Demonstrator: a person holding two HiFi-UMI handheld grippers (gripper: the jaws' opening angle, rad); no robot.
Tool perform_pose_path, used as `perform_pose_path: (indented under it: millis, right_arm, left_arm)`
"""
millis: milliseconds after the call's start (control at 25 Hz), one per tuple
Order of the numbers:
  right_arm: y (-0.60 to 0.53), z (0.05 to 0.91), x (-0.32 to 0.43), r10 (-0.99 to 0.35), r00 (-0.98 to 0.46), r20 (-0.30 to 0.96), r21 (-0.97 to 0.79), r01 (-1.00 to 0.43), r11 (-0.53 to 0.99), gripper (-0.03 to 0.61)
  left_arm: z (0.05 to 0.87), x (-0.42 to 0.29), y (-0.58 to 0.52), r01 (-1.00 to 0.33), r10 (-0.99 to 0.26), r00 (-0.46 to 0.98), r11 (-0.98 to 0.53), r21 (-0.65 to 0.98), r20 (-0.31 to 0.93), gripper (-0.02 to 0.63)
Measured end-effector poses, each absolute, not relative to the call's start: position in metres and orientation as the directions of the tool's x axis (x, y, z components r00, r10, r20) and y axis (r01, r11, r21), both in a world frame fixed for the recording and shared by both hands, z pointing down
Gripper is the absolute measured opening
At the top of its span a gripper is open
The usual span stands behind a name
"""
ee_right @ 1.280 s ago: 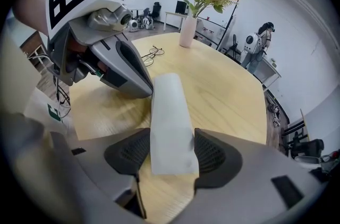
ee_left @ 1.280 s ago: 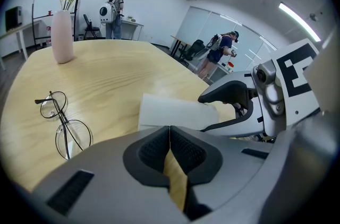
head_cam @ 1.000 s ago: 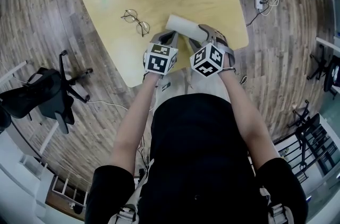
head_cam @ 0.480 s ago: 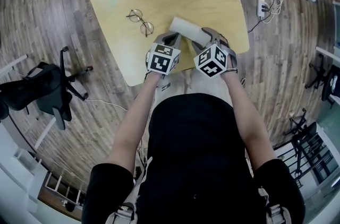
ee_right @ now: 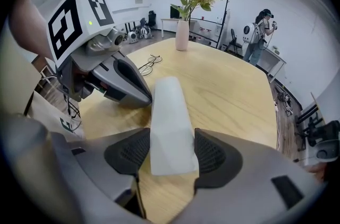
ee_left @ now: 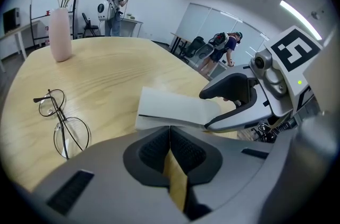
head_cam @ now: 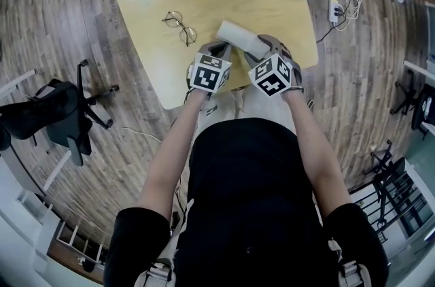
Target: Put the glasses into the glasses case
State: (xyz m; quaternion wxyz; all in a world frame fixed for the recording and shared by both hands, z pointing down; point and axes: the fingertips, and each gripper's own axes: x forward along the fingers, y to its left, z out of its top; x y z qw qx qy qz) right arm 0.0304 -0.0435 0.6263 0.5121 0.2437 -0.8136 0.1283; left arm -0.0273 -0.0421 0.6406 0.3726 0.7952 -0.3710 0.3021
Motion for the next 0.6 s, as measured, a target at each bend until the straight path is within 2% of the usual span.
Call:
perform_pose_path:
  millis: [600]
  right_arm:
    - [-0.054,0.595,0.04,-0.338,-0.363,0.868,0.085,-0.563,0.822,0.25]
  left_arm:
    - [0.613,-0.026,-0.032,-0.801,-0.386,0.565,-0.466,0.375,0.729,0.025]
